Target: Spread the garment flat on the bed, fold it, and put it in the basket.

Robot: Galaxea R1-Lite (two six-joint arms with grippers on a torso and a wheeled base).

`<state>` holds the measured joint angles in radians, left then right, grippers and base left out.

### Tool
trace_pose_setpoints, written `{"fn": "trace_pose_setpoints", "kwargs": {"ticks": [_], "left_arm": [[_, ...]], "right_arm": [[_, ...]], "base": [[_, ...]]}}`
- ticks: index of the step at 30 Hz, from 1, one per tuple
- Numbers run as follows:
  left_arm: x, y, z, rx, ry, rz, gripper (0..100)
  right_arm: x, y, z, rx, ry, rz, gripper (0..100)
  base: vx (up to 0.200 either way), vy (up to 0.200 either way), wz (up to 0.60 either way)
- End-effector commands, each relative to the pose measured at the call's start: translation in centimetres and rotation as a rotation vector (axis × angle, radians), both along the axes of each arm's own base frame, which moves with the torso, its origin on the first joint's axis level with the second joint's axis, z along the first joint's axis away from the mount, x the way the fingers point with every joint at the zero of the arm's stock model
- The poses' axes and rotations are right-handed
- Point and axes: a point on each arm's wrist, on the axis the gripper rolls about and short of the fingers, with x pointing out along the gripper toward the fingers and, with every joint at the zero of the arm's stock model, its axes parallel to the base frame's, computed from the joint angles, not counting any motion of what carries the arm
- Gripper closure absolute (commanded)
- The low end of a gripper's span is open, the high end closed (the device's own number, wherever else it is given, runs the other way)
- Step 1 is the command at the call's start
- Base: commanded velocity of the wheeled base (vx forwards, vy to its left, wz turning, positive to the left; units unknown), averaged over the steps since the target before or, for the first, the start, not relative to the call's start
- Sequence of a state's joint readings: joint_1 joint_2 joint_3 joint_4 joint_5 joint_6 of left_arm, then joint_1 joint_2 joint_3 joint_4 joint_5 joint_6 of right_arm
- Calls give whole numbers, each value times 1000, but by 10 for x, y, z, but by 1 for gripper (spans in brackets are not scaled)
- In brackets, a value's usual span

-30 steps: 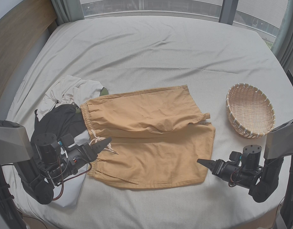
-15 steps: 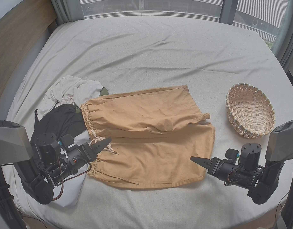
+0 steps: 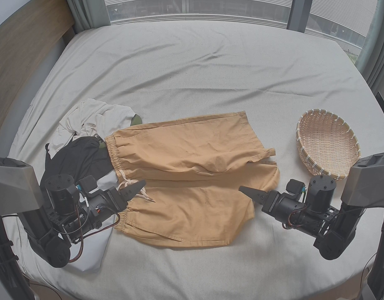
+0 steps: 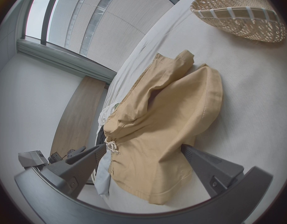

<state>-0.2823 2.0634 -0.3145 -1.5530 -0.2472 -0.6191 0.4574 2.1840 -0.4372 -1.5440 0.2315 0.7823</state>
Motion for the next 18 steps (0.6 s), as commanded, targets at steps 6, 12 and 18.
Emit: {"fn": "trace_pose_setpoints", "kwargs": {"ticks": [6, 12, 18], "left_arm": [[0, 0, -3, 2, 8, -1, 0], [0, 0, -3, 3, 11, 0, 0], [-2, 1, -3, 4, 15, 0, 0]], "right_arm": [[12, 12, -19, -10, 20, 17, 0], [8, 7, -20, -17, 36, 7, 0], [-5, -1, -28, -51, 97, -23, 0]], "base": [[0, 0, 0], [0, 0, 0], [0, 0, 0]]}}
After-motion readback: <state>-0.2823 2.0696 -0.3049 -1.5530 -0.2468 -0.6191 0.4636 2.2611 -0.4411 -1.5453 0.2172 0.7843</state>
